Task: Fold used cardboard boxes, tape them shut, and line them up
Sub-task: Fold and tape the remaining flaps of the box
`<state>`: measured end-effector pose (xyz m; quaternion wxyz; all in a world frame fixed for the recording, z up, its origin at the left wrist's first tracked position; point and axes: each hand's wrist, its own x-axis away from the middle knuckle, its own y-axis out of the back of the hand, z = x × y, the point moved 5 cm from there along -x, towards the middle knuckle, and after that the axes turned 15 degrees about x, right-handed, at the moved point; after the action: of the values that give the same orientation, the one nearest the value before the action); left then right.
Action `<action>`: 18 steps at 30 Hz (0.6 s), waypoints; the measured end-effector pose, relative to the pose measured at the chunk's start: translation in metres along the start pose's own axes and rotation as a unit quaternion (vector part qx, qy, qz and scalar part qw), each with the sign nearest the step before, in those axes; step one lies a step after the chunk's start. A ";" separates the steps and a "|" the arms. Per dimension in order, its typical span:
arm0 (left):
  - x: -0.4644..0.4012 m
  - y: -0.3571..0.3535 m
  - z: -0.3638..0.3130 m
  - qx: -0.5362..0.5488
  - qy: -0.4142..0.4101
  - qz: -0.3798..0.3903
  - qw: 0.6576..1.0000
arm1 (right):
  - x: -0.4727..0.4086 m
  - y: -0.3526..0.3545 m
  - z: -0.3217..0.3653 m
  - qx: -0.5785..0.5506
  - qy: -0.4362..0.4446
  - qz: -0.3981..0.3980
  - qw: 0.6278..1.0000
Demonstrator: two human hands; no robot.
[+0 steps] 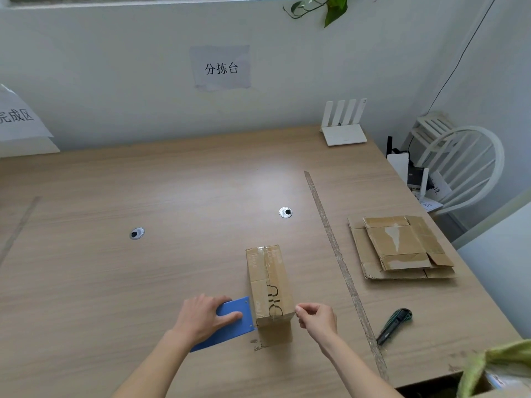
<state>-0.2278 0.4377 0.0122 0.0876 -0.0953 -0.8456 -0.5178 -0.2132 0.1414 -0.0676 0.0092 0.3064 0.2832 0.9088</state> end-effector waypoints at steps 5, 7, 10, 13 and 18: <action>-0.005 -0.007 0.003 0.007 0.005 0.003 1.000 | -0.008 -0.008 -0.004 -0.003 -0.048 0.005 0.999; -0.006 -0.009 0.003 0.001 0.004 0.006 1.000 | -0.011 -0.014 -0.005 0.008 -0.058 0.011 0.998; -0.005 -0.009 0.005 -0.006 0.003 0.021 1.000 | -0.015 -0.024 -0.014 0.035 -0.081 0.032 0.996; -0.002 -0.007 0.011 -0.009 -0.002 0.041 0.999 | -0.007 -0.014 -0.016 0.138 -0.087 -0.017 0.986; 0.000 -0.003 0.017 0.022 0.016 0.040 0.999 | 0.022 -0.006 0.042 0.205 0.170 -0.183 0.947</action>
<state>-0.2297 0.4517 0.0019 0.1235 -0.1188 -0.8507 -0.4969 -0.2083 0.1715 -0.0315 0.0640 0.0860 0.5115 0.8526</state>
